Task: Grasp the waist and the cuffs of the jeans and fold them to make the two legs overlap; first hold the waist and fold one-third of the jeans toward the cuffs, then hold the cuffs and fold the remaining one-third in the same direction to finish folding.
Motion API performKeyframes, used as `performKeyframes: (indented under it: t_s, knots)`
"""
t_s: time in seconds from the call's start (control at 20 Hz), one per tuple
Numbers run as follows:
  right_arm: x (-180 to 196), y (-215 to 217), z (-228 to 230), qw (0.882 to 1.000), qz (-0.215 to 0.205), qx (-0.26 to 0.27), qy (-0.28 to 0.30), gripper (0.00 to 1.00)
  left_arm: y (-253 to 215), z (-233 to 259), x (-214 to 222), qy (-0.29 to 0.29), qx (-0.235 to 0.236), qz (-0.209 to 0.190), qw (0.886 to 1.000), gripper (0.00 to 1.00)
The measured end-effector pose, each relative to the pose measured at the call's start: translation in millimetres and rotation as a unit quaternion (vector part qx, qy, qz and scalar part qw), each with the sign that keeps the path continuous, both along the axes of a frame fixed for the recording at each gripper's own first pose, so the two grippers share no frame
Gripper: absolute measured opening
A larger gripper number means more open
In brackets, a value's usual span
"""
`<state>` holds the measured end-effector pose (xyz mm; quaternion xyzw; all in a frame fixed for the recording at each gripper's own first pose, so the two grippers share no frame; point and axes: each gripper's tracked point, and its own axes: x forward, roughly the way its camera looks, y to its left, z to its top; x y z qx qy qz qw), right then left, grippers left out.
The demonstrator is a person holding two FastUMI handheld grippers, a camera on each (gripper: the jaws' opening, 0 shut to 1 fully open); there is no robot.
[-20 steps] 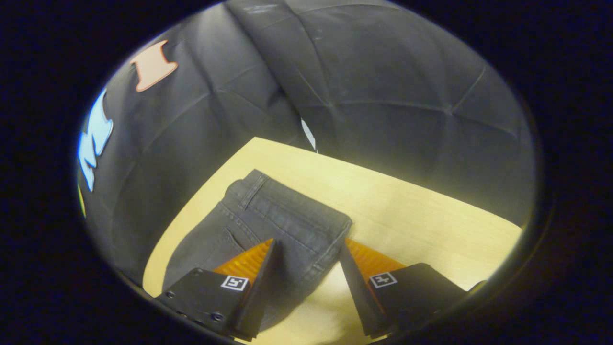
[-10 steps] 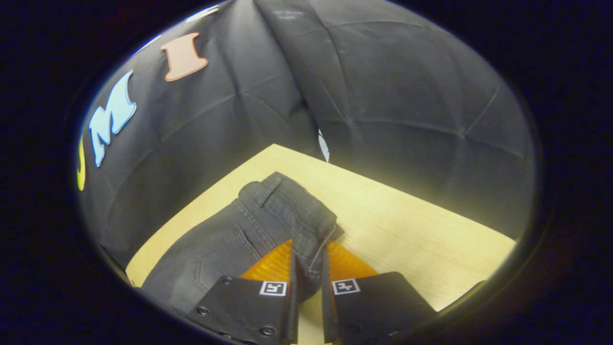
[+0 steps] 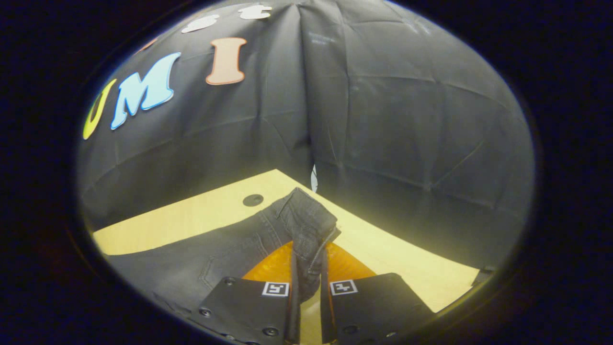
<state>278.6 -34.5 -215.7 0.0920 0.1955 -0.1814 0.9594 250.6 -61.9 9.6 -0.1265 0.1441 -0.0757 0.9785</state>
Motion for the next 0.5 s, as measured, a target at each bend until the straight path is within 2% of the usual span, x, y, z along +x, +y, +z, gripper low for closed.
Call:
performKeyframes:
  t_s: [0.1,0.15,0.2,0.5]
  knots:
    - [-2,3,10,1.000,-0.001,-0.010,-0.014,0.16,-1,4,5,-0.010,-0.007,-0.011,1.000,0.96]
    - [-3,4,16,1.000,0.000,-0.016,-0.021,0.12,0,2,7,-0.010,-0.007,-0.016,1.000,0.95]
    - [-8,3,25,0.999,0.002,-0.024,-0.029,0.16,2,-1,11,-0.008,-0.011,-0.021,1.000,0.95]
    - [-25,22,100,0.993,0.019,-0.083,-0.079,0.16,22,-20,25,0.014,-0.045,-0.024,0.999,0.96]
